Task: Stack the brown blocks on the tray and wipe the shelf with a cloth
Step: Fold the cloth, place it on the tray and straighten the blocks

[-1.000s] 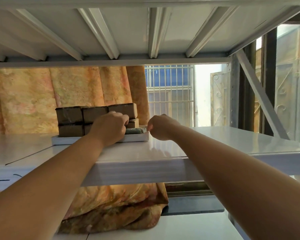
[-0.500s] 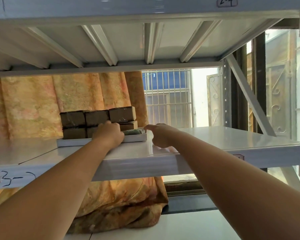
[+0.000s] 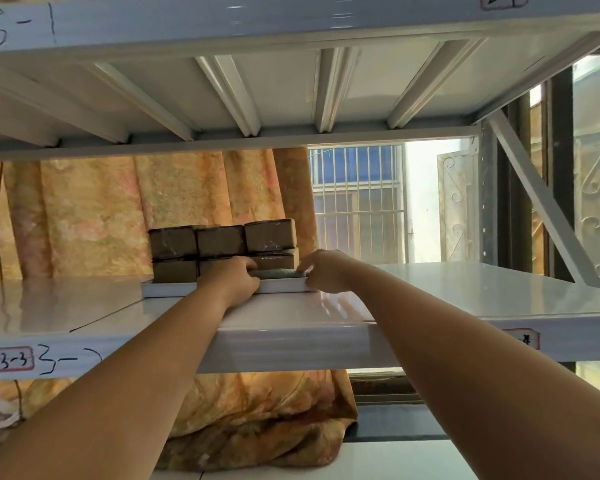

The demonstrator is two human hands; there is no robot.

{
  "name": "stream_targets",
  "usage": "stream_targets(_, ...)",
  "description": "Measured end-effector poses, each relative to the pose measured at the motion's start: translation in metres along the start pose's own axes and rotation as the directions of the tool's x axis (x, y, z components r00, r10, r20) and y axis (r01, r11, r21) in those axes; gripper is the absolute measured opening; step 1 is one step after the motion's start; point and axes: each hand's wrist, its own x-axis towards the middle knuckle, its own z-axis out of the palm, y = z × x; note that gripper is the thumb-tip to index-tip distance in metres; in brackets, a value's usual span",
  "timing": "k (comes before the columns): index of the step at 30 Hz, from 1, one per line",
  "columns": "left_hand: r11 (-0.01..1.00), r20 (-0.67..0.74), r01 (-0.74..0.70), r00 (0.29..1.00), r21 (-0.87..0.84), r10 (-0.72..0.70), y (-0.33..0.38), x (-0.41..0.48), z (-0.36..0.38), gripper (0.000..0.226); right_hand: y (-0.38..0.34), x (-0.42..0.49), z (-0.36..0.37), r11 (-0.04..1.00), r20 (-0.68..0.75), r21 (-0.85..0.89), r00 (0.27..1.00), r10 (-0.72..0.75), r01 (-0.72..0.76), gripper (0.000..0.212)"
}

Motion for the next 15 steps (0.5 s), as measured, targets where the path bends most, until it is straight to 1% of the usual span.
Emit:
stream_targets(1,1.000,0.004,-0.031,1.000,-0.003,0.031,0.001,-0.001,0.000,0.046,0.000,0.003,-0.001,1.000,-0.011,-0.001,1.000,0.026,-0.026,0.037)
stream_targets(3,0.996,0.028,-0.085,0.996,-0.025,0.085,0.002,-0.001,-0.001,0.047,0.004,0.008,-0.003,0.996,-0.051,-0.063,0.997,0.054,-0.057,0.032)
stream_targets(6,0.989,0.082,-0.128,0.988,-0.078,0.135,0.003,-0.002,-0.001,0.048,0.010,0.011,-0.006,0.992,-0.138,-0.025,0.983,0.122,-0.127,0.022)
stream_targets(9,0.983,0.154,-0.153,0.974,-0.099,0.167,0.004,-0.003,-0.002,0.053,0.015,0.011,-0.008,0.983,-0.191,-0.004,0.965,0.181,-0.186,0.034)
stream_targets(12,0.982,0.203,-0.163,0.963,-0.100,0.180,0.007,-0.005,-0.002,0.056,0.015,0.011,-0.007,0.977,-0.174,0.012,0.962,0.211,-0.212,0.030)
stream_targets(15,0.982,0.204,-0.155,0.963,-0.111,0.175,0.008,-0.005,-0.002,0.057,0.013,0.009,-0.007,0.976,-0.166,0.028,0.962,0.218,-0.216,0.021)
